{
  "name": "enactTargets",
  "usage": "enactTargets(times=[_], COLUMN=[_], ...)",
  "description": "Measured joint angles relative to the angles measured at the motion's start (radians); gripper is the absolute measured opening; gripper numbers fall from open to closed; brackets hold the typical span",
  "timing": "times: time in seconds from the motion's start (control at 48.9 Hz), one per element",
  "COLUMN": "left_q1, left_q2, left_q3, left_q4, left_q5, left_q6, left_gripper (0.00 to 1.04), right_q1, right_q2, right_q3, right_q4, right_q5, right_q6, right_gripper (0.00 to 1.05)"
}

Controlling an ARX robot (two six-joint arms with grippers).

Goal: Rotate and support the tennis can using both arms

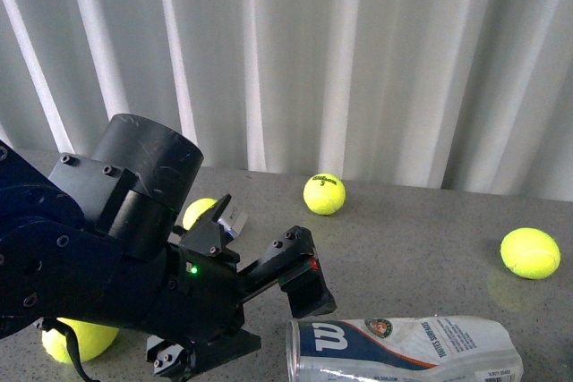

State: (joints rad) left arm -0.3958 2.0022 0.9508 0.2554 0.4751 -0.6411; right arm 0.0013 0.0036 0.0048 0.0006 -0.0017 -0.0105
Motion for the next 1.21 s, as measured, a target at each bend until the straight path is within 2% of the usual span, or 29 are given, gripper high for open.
enactTargets(times=[0.634,0.879,0.981,1.206], left_q1=[-0.143,-0.157,-0.157,-0.161], left_q2=[0.000,0.015,0.016,0.022], left_q3=[0.002,0.002,0.002,0.002], left_q4=[0.060,0.060,0.065,0.099], left_q5=[-0.009,-0.021,-0.028,-0.028], left_q6=[-0.105,-0.109,-0.122,-0.144], left_gripper=[0.98,0.62,0.41,0.09], right_q1=[0.000,0.000,0.000,0.000], right_q2=[0.000,0.000,0.000,0.000], right_q3=[0.000,0.000,0.000,0.000], right_q4=[0.000,0.000,0.000,0.000], right_q5=[0.000,0.000,0.000,0.000], right_q6=[0.000,0.000,0.000,0.000], right_gripper=[0.98,0.98,0.98,0.98])
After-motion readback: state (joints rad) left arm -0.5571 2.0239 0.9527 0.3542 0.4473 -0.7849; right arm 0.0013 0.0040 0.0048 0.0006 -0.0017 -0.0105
